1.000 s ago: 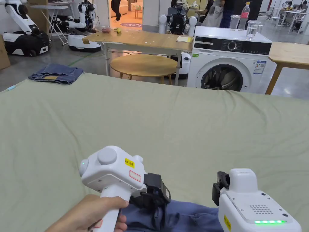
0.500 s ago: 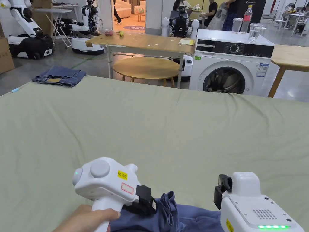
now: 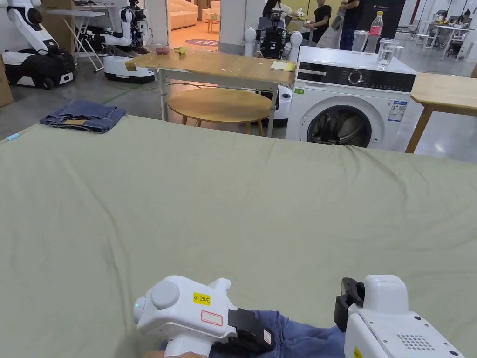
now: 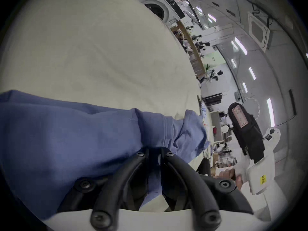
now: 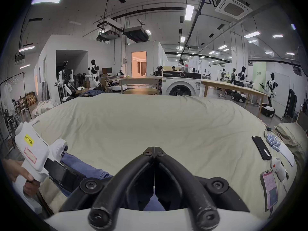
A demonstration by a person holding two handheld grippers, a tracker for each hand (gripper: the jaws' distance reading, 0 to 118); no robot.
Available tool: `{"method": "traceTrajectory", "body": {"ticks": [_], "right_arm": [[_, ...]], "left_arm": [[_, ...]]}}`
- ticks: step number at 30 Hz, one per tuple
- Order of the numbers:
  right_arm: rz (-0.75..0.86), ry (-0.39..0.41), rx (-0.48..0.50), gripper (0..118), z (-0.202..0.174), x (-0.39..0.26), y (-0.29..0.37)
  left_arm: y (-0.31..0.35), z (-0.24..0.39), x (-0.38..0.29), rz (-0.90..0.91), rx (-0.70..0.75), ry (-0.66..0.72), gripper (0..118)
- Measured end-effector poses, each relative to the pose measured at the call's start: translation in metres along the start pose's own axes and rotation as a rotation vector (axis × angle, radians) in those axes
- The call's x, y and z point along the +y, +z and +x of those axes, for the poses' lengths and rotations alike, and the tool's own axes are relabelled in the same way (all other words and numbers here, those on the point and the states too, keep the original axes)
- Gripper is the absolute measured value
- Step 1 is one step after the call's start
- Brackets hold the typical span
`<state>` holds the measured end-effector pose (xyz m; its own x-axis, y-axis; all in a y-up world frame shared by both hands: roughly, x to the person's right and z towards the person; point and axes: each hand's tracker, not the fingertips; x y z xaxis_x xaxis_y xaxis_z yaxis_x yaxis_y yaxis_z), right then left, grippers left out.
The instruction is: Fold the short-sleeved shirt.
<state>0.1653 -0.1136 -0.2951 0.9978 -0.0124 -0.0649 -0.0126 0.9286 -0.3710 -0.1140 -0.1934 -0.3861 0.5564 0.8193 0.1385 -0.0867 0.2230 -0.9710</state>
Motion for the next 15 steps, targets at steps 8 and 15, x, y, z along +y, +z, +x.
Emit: {"method": "traceTrajectory", "body": {"ticks": [8,15], "right_arm": [[0.011,0.016,0.007,0,-0.006,0.002,0.0],[0.012,0.014,0.013,0,-0.012,0.003,-0.001]], "left_arm": [[-0.013,0.001,-0.008,-0.034,-0.012,-0.036,9],[-0.01,0.001,-0.006,-0.04,0.009,-0.023,5]]}}
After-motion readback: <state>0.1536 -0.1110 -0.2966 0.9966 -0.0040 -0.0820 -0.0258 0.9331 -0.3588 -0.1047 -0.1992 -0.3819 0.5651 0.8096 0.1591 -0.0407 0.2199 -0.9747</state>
